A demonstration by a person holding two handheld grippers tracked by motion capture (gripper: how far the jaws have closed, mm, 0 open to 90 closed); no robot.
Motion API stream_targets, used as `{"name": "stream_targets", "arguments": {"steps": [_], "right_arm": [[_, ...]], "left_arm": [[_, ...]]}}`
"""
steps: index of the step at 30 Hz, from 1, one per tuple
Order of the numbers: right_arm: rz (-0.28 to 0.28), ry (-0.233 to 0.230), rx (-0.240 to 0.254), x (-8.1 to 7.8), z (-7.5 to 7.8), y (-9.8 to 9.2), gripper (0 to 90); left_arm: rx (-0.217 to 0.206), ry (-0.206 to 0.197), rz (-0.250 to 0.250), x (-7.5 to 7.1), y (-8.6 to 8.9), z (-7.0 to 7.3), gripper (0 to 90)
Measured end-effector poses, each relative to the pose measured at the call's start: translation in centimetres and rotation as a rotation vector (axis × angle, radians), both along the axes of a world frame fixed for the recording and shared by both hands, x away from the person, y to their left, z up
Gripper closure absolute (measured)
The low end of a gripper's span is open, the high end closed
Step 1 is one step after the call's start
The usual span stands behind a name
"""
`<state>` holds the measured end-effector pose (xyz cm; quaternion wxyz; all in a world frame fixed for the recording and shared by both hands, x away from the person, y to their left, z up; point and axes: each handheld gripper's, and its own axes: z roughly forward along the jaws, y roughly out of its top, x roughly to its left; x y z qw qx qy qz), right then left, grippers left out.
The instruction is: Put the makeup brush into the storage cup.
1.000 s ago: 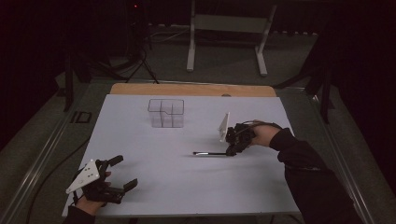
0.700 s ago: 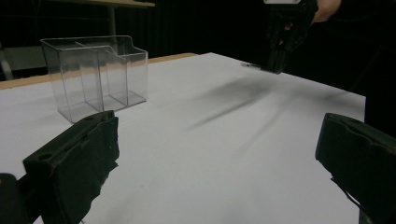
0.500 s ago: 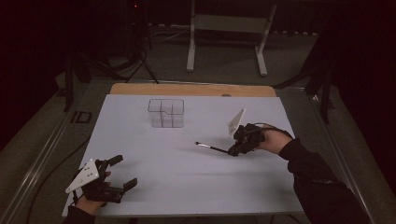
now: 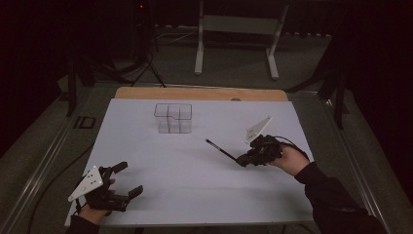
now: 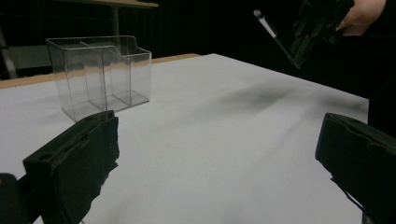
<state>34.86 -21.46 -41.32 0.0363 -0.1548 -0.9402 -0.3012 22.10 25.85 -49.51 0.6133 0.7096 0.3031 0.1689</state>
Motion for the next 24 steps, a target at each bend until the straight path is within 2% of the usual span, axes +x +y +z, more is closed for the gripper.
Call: {"name": "stream_targets", "arguments": {"steps": [1,2,4,5,6,7,8,13,15,17,19,20,21,22,24], "right_arm": [[-0.034,0.007,0.023,0.0,0.0,-0.2,84.1],[-0.140,0.009,0.098,-0.2,0.1,-0.8,84.0],[-0.196,-0.009,0.131,-0.4,0.2,-1.1,84.0],[-0.196,-0.009,0.131,-0.4,0.2,-1.1,84.0],[-0.230,-0.016,0.143,-0.6,0.2,-1.3,84.1],[-0.230,-0.016,0.143,-0.6,0.2,-1.3,84.1],[-0.302,-0.018,0.203,-1.2,-0.1,-1.7,84.0],[-0.321,-0.036,0.230,-2.2,-0.6,-1.6,84.0],[-0.349,-0.040,0.277,-2.9,-1.0,-1.5,84.0],[-0.360,-0.036,0.292,-3.1,-1.2,-1.5,84.0],[-0.389,-0.053,0.294,-3.7,-1.5,-1.4,84.0],[-0.420,-0.042,0.302,-4.1,-1.9,-1.3,84.0],[-0.420,-0.042,0.302,-4.1,-1.9,-1.3,84.0],[-0.451,-0.018,0.301,-4.5,-2.2,-1.2,84.0],[-0.460,-0.022,0.301,-4.8,-2.3,-1.2,84.0]], "left_arm": [[0.000,0.000,0.002,0.0,0.0,0.0,1.1],[0.000,0.000,0.002,0.0,0.0,0.0,1.1],[-0.002,0.000,0.004,0.0,0.0,0.0,1.1],[-0.002,0.000,0.004,0.0,0.0,0.0,1.1],[-0.002,0.000,0.004,0.0,0.0,0.0,1.1],[-0.001,-0.001,0.005,0.0,0.0,0.0,1.1],[0.001,0.000,0.006,0.0,0.0,0.0,1.1],[0.001,0.001,0.008,0.0,0.0,0.0,1.1],[0.000,0.002,0.008,0.0,0.0,0.0,1.1],[-0.001,0.003,0.008,0.0,0.1,0.0,1.1],[0.008,-0.003,0.010,0.0,0.1,0.1,1.1],[0.007,-0.005,0.011,0.0,0.1,0.2,1.1],[0.006,-0.007,0.011,-0.1,0.1,0.3,1.1],[0.006,-0.009,0.011,-0.1,0.1,0.3,1.1],[0.007,-0.012,0.011,-0.1,0.0,0.4,1.1]]}}
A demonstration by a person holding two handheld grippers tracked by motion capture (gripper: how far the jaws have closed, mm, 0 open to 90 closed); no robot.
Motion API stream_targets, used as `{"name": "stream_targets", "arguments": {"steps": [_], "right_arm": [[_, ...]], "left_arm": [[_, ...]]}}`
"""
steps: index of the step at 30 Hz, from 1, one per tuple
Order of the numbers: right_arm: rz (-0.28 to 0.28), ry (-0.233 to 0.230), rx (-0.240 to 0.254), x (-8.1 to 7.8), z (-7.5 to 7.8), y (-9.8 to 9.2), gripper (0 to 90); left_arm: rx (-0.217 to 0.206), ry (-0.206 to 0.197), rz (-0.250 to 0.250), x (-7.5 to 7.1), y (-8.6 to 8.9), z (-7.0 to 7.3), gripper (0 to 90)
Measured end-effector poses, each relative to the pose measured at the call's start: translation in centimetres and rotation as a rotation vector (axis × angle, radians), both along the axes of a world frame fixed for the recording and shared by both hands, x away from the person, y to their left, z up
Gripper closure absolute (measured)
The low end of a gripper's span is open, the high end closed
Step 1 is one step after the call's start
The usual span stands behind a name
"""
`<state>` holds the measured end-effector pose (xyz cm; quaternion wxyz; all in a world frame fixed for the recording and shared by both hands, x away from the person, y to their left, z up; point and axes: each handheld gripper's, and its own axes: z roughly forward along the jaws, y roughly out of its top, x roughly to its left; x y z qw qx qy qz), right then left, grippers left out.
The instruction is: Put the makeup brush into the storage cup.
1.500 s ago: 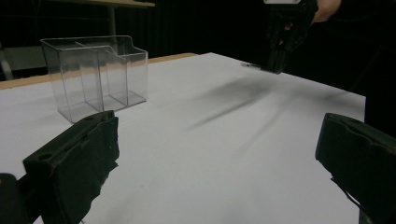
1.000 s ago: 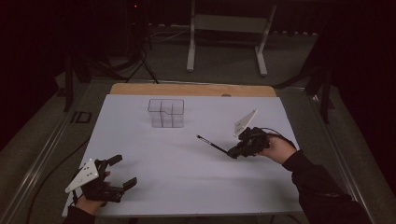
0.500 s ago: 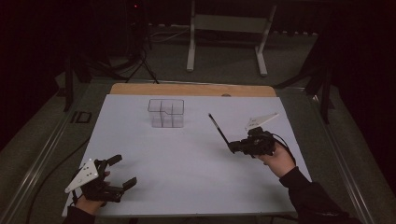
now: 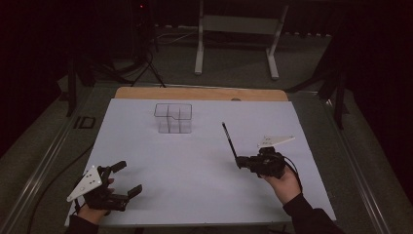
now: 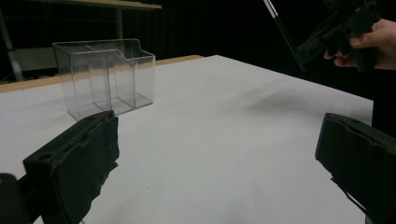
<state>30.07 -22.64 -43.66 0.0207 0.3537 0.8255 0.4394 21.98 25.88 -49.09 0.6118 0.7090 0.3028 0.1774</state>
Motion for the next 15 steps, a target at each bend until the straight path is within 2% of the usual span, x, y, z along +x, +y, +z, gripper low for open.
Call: {"name": "stream_targets", "arguments": {"steps": [3,6,9,12,15], "right_arm": [[-0.029,0.011,0.018,-0.6,-0.3,0.0,84.0],[-0.065,0.010,0.057,-1.1,-0.6,-0.2,84.1],[-0.102,0.031,0.099,-1.4,-1.1,-0.6,84.1],[-0.116,0.070,0.148,-1.7,-2.5,-1.1,84.0],[-0.134,0.076,0.153,-1.8,-3.4,-1.4,84.0]], "left_arm": [[-0.001,0.002,-0.001,0.0,-0.1,0.1,1.1],[0.004,0.004,0.000,0.0,-0.2,0.1,1.1],[0.004,0.007,0.002,0.0,-0.2,0.1,1.1],[0.002,0.009,0.003,0.0,-0.2,0.1,1.1],[-0.019,0.022,0.001,0.1,-0.1,0.2,1.1]]}}
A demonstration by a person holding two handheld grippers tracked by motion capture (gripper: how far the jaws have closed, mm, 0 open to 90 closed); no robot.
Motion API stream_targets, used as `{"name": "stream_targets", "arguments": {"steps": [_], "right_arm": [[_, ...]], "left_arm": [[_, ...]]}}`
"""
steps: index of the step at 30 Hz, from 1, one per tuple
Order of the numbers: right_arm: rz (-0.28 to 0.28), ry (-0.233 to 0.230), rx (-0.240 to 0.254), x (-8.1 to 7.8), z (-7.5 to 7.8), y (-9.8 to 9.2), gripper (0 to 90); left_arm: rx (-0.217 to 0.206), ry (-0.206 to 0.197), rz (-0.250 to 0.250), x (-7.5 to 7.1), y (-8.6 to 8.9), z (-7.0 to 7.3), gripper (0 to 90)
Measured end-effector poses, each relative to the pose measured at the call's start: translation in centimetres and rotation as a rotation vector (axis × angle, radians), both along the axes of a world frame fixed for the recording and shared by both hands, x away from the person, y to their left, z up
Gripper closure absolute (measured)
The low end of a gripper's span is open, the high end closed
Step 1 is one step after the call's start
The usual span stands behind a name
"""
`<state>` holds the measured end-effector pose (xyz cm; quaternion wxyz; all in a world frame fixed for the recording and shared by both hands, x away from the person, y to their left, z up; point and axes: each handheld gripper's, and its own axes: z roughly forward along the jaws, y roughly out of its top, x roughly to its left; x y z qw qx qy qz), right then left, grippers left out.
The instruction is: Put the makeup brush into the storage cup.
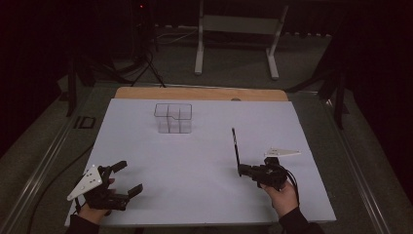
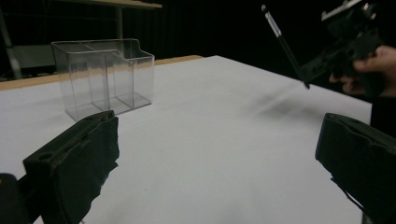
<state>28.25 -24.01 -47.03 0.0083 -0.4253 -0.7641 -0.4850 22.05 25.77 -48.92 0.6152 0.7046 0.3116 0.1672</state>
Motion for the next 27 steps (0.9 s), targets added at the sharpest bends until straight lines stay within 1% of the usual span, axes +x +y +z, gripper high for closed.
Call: {"name": "stream_targets", "arguments": {"steps": [2,3,4,6,7,8,9,10,11,13,14,15,17,18,19,21,22,23,24,25,26,27], "right_arm": [[-0.007,-0.004,-0.005,0.0,0.0,0.0,84.0],[-0.013,-0.018,0.004,-0.1,0.0,-0.1,84.0],[-0.018,-0.021,0.011,-0.2,0.0,-0.2,84.0],[-0.016,-0.006,0.031,-0.4,-0.1,-0.3,84.0],[-0.032,0.013,0.034,-0.7,-0.4,-0.6,84.0],[-0.035,0.022,0.038,-0.7,-0.6,-0.7,84.0],[-0.053,0.044,0.046,-0.6,-0.8,-0.9,84.0],[-0.072,0.062,0.048,-0.4,-1.1,-1.1,84.0],[-0.075,0.073,0.041,-0.3,-1.3,-1.2,84.0],[-0.076,0.073,0.037,-0.3,-1.3,-1.2,84.1],[-0.076,0.069,0.046,-0.3,-1.3,-1.2,84.0],[-0.064,0.038,0.034,-0.3,-0.9,-1.0,84.1],[-0.064,0.030,0.038,-0.4,-0.8,-0.9,84.0],[-0.059,0.019,0.037,-0.4,-0.7,-0.8,84.0],[-0.052,-0.001,0.021,-0.4,-0.5,-0.6,84.0],[-0.049,-0.009,0.014,-0.4,-0.4,-0.5,84.0],[-0.049,-0.009,0.014,-0.4,-0.4,-0.5,84.0],[-0.050,-0.021,0.006,-0.5,-0.3,-0.5,84.0],[-0.050,-0.025,0.004,-0.5,-0.2,-0.4,84.0],[-0.049,-0.043,-0.009,-0.5,-0.1,-0.4,84.0],[-0.049,-0.043,-0.009,-0.5,-0.1,-0.4,84.0],[-0.049,-0.050,-0.011,-0.6,0.0,-0.3,84.0]], "left_arm": [[0.002,0.006,-0.004,0.0,-0.1,0.0,1.1],[0.007,0.014,-0.010,-0.1,-0.2,0.0,1.1],[0.018,0.023,-0.015,-0.1,-0.4,0.1,1.1],[0.040,0.039,-0.023,-0.1,-0.7,0.2,1.1],[0.026,0.061,-0.033,-0.1,-0.9,0.4,1.1],[0.015,0.065,-0.037,-0.1,-0.9,0.4,1.1],[-0.003,0.085,-0.033,-0.1,-1.0,0.6,1.0],[-0.005,0.092,-0.023,-0.1,-1.0,0.7,1.0],[0.000,0.095,-0.015,-0.1,-1.0,0.8,1.0],[0.007,0.102,-0.008,-0.1,-1.1,0.9,1.0],[0.017,0.104,-0.002,-0.1,-1.2,0.9,1.1],[0.023,0.111,0.003,-0.1,-1.2,0.9,1.1],[0.020,0.120,0.009,0.1,-1.3,1.0,1.1],[0.023,0.132,0.012,0.2,-1.4,1.2,1.1],[0.028,0.144,0.016,0.3,-1.4,1.4,1.1],[0.037,0.168,0.034,0.4,-1.6,1.8,1.1],[0.036,0.185,0.021,0.5,-1.5,1.9,1.1],[0.030,0.198,0.009,0.5,-1.5,2.1,1.1],[0.031,0.212,0.007,0.5,-1.5,2.2,1.1],[0.035,0.226,0.000,0.6,-1.5,2.4,1.1],[0.038,0.238,-0.013,0.6,-1.6,2.5,1.1],[0.038,0.239,-0.031,0.6,-1.6,2.7,1.1]]}}
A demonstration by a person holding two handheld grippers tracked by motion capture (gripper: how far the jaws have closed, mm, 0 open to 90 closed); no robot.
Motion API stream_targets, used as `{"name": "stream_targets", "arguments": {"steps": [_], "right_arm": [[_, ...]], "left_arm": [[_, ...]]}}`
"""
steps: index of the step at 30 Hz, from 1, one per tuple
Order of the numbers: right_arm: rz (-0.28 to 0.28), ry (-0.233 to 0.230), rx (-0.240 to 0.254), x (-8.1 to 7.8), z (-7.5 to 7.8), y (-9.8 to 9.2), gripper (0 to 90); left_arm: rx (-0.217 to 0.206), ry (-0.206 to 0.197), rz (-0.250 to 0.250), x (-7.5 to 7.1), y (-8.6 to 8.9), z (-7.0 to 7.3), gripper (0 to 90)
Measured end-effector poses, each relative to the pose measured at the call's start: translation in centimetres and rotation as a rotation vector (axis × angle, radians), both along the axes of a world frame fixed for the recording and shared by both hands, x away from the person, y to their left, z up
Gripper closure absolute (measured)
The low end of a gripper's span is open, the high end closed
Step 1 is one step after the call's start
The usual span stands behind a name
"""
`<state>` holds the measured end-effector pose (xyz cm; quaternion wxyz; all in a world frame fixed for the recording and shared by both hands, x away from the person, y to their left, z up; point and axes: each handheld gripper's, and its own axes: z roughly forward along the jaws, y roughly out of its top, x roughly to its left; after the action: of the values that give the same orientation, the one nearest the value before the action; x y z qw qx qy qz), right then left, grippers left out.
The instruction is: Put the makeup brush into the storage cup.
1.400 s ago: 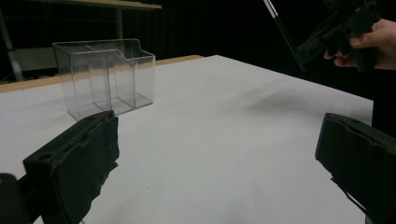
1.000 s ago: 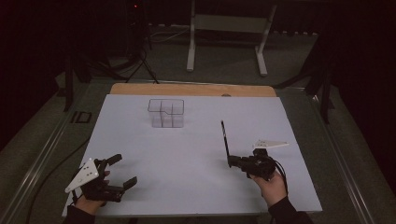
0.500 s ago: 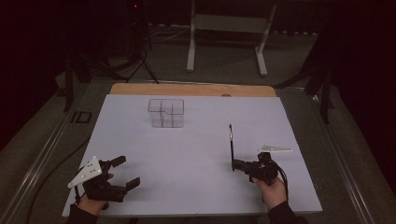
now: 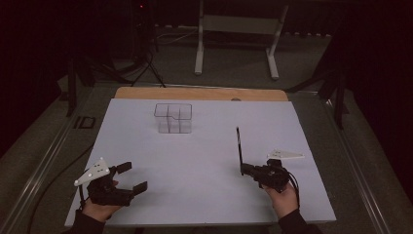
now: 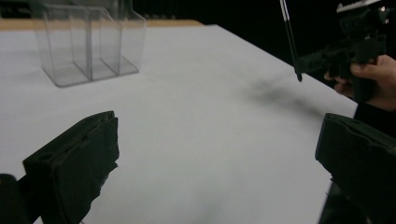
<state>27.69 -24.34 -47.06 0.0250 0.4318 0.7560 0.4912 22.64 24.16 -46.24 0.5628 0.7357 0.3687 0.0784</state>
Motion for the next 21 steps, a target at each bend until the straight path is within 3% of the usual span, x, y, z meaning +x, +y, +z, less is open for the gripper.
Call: {"name": "stream_targets", "arguments": {"steps": [3,9,15,21], "right_arm": [[0.006,-0.021,-0.011,-0.1,0.1,0.2,84.0],[0.009,-0.045,-0.016,-0.2,0.4,0.3,84.0],[0.001,-0.048,-0.014,-0.1,0.5,0.2,84.0],[0.002,-0.051,-0.020,-0.1,0.5,0.2,84.0]], "left_arm": [[0.019,0.011,-0.024,0.0,-0.4,0.7,1.1],[0.077,-0.013,-0.033,0.0,-1.9,2.6,1.1],[0.074,-0.012,-0.061,0.5,-3.2,4.4,1.1],[0.099,-0.023,-0.064,1.1,-4.5,6.0,1.1]]}}
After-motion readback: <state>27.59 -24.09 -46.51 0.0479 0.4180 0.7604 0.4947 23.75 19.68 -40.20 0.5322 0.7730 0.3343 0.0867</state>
